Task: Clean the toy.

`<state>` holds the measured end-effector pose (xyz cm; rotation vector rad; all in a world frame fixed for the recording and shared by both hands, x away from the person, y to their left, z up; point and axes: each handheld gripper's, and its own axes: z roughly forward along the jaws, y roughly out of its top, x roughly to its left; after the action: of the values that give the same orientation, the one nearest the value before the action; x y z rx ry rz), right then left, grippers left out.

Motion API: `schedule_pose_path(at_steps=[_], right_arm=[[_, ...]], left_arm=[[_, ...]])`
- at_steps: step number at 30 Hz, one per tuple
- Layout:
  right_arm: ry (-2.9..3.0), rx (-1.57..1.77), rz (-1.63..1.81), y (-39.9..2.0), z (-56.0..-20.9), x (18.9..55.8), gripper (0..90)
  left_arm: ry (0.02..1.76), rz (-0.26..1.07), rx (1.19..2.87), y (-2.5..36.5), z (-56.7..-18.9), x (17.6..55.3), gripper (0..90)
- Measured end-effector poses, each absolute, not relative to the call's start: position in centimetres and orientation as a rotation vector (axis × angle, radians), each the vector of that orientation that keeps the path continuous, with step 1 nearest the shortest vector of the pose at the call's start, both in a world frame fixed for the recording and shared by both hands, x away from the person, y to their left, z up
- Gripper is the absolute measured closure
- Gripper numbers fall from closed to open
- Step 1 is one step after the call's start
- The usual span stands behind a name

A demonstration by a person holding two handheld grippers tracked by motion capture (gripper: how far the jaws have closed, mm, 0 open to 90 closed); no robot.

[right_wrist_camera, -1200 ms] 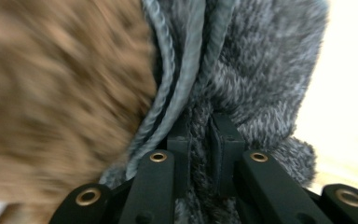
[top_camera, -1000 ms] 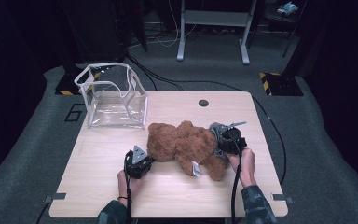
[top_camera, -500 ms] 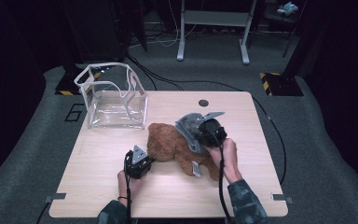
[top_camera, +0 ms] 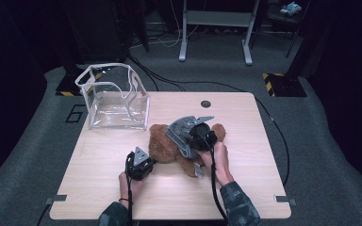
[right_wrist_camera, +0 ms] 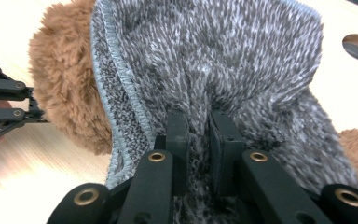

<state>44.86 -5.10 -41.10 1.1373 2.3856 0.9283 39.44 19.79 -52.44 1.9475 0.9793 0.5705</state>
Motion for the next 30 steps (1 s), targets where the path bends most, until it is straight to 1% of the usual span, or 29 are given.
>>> schedule_pose_path(at_steps=[2, 5, 10, 14, 16, 18, 23, 26, 30], right_arm=[[2.378, 1.151, 0.94, -5.2, -41.2, 44.7, 80.2], [2.362, 1.124, 0.956, -5.0, -40.4, 44.3, 80.2], [2.393, 1.056, 1.015, -3.4, -39.3, 43.6, 80.1], [2.436, 1.08, 0.942, -2.3, -41.1, 44.2, 80.3], [2.44, 1.093, 0.947, -2.4, -42.1, 44.5, 80.4], [2.437, 1.1, 0.968, -2.7, -42.3, 44.5, 80.4], [2.43, 1.104, 0.955, -2.5, -41.9, 44.2, 80.3], [2.406, 1.068, 0.993, -2.4, -41.0, 43.7, 80.2], [2.418, 1.013, 1.034, -1.4, -40.4, 43.2, 80.2]], left_arm=[[0.98, 0.57, 1.949, 19.8, -52.4, 39.4, 82.8], [0.979, 0.571, 1.946, 19.8, -52.4, 39.4, 82.7], [0.981, 0.569, 1.937, 19.8, -52.5, 39.4, 82.5], [0.983, 0.562, 1.935, 19.9, -52.4, 39.4, 80.4], [0.979, 0.562, 1.937, 20.0, -52.4, 39.4, 78.3], [0.978, 0.567, 1.935, 19.9, -52.4, 39.4, 78.4], [0.98, 0.558, 1.936, 20.0, -52.4, 39.4, 80.3], [0.981, 0.553, 1.932, 19.9, -52.4, 39.4, 80.9], [0.976, 0.56, 1.931, 19.9, -52.4, 39.4, 81.4]])
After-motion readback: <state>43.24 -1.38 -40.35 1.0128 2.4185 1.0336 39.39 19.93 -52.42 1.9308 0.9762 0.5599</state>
